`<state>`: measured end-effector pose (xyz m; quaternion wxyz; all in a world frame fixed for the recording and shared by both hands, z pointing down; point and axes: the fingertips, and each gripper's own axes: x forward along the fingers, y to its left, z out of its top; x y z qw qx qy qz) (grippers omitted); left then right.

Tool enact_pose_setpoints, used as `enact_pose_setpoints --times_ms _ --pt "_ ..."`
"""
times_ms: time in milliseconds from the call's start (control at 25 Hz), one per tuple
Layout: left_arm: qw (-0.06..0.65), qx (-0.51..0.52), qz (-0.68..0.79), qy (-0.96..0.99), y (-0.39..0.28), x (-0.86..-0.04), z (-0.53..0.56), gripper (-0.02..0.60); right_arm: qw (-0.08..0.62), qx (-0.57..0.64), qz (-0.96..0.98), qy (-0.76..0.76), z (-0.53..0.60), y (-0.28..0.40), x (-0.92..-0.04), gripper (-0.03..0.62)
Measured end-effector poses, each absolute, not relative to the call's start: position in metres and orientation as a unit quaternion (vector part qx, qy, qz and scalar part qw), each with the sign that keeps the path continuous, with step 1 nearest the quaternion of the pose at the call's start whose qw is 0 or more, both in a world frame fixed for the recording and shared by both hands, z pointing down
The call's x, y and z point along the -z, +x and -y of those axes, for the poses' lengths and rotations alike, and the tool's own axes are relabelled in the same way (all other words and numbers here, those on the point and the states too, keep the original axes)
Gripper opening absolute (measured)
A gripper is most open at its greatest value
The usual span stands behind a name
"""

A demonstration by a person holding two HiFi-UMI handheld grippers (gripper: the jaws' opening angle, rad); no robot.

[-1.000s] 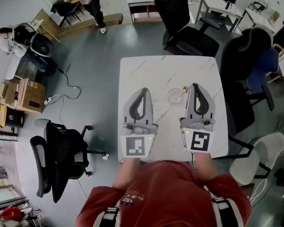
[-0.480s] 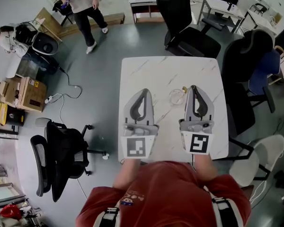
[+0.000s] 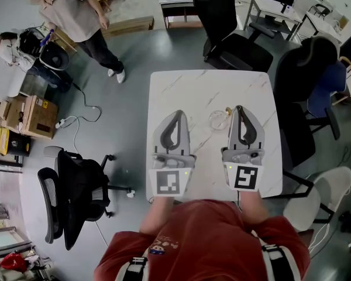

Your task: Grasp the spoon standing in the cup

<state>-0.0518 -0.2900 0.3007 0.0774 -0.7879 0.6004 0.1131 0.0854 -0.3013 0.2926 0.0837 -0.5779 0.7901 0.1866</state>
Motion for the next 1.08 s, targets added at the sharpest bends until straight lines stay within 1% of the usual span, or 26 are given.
enact_pose_setpoints --times_ms 840,1080 --pt "0.085 -0.113 -0.598 -0.789 -0.0491 -0.2971 0.2891 0.009 0.083 -0.185 -0.791 -0.578 0.3014 0.0877 -0.2923 0.017" --pt "0.077 -0.112 -0.599 -0.789 -0.0486 -0.2994 0.2879 0.009 0.084 -0.189 -0.791 -0.576 0.3007 0.087 -0.2915 0.017"
